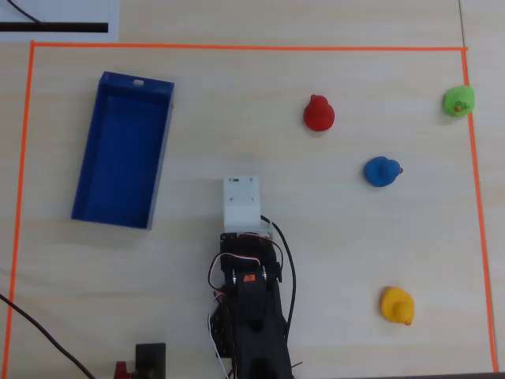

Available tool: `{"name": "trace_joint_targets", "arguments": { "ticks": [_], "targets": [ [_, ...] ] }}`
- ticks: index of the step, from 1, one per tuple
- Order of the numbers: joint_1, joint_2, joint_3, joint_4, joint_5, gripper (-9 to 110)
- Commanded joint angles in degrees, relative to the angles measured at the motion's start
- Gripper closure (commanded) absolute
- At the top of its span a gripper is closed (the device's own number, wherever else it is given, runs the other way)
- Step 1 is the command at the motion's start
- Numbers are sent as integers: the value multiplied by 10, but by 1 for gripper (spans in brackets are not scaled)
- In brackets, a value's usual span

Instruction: Grasp yellow duck and put it into box.

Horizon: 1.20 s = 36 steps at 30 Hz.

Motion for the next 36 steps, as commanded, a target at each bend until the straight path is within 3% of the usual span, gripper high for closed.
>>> {"name": "trace_joint_targets", "arguments": {
  "ticks": [1, 36],
  "targets": [
    [2, -1, -2, 7, -3, 97],
    [18, -1, -2, 7, -3, 97]
  ]
}}
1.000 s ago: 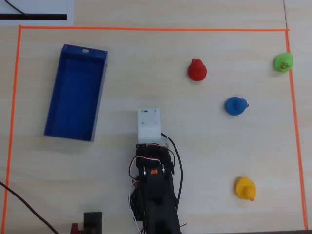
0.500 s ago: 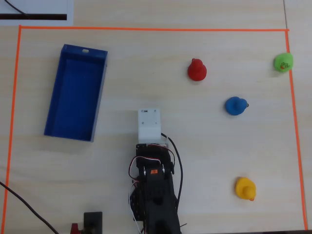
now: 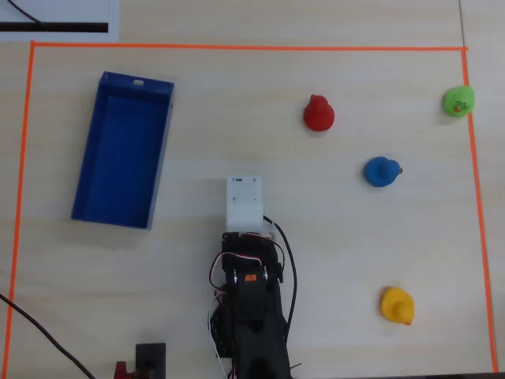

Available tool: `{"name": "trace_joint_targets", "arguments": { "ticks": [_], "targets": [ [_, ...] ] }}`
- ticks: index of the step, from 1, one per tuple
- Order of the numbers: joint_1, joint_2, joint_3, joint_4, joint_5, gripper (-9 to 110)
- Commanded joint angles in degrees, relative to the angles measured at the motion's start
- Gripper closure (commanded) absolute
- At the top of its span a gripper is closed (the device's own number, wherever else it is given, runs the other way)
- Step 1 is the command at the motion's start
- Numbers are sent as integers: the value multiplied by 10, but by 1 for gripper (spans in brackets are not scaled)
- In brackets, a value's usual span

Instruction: Grasp yellow duck and put it into box.

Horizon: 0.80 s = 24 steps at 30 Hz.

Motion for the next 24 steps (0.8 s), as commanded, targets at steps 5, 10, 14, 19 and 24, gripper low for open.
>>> {"name": "trace_joint_targets", "arguments": {
  "ticks": [5, 10, 14, 19, 24],
  "targets": [
    [3, -1, -2, 7, -2, 97],
    [3, -1, -2, 6, -2, 97],
    [3, -1, -2, -11, -7, 97],
    [3, -1, -2, -37, -13, 99],
    [3, -1, -2, -34, -25, 101]
  ]
}}
